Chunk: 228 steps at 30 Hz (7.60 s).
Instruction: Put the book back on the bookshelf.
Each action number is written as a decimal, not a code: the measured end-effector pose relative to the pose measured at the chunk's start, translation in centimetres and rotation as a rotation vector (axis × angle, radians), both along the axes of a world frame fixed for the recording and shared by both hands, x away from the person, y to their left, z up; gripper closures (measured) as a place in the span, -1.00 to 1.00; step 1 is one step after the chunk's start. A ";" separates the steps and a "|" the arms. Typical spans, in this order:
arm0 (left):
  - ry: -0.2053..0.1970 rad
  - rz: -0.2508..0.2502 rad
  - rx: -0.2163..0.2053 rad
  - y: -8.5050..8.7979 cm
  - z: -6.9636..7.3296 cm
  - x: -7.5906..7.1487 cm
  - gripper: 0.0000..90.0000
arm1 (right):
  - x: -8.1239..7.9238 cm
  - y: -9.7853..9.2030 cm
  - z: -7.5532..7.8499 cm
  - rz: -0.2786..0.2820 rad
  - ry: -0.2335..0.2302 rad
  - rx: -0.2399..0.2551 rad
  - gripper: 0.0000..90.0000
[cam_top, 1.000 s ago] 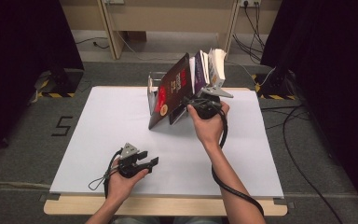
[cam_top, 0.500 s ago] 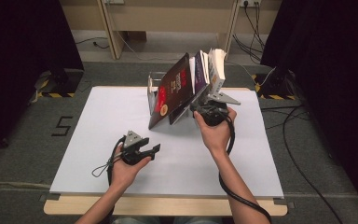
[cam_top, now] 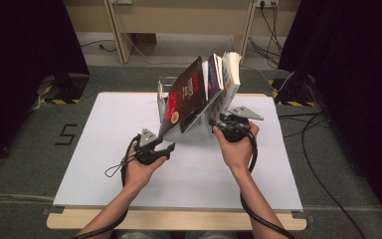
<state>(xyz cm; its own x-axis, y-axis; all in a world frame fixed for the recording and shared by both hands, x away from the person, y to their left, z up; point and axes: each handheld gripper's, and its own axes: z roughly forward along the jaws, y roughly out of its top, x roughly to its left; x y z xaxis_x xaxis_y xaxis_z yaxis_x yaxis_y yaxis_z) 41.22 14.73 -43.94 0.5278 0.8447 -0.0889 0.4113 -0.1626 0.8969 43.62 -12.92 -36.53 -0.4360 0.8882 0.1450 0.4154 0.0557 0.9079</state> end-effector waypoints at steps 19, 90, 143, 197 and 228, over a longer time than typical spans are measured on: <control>-0.067 0.008 0.049 -2.0 1.9 2.7 0.00 | -1.8 -3.1 -1.7 -0.045 0.014 -0.003 0.20; -0.271 0.092 0.262 -9.8 7.0 7.9 0.49 | -2.9 -6.8 -3.3 -0.110 0.050 0.024 0.20; -0.261 0.422 -0.197 3.1 7.0 7.6 0.43 | -2.8 -6.9 -4.1 -0.108 0.079 0.000 0.20; -0.207 0.351 -0.160 5.0 6.7 4.7 -0.30 | -2.9 -6.8 -4.3 -0.111 0.084 -0.001 0.20; -0.167 0.291 -0.145 7.9 6.1 -0.1 -0.33 | -3.2 -7.1 -4.4 -0.119 0.087 -0.005 0.20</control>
<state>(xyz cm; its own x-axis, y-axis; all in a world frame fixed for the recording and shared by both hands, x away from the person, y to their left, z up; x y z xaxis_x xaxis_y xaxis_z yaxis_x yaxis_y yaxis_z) 41.15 22.63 -37.88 0.2845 0.9466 -0.1519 0.2672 0.0739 0.9608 40.38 -20.00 -40.94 -0.3136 0.9336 0.1734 0.4962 0.0054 0.8682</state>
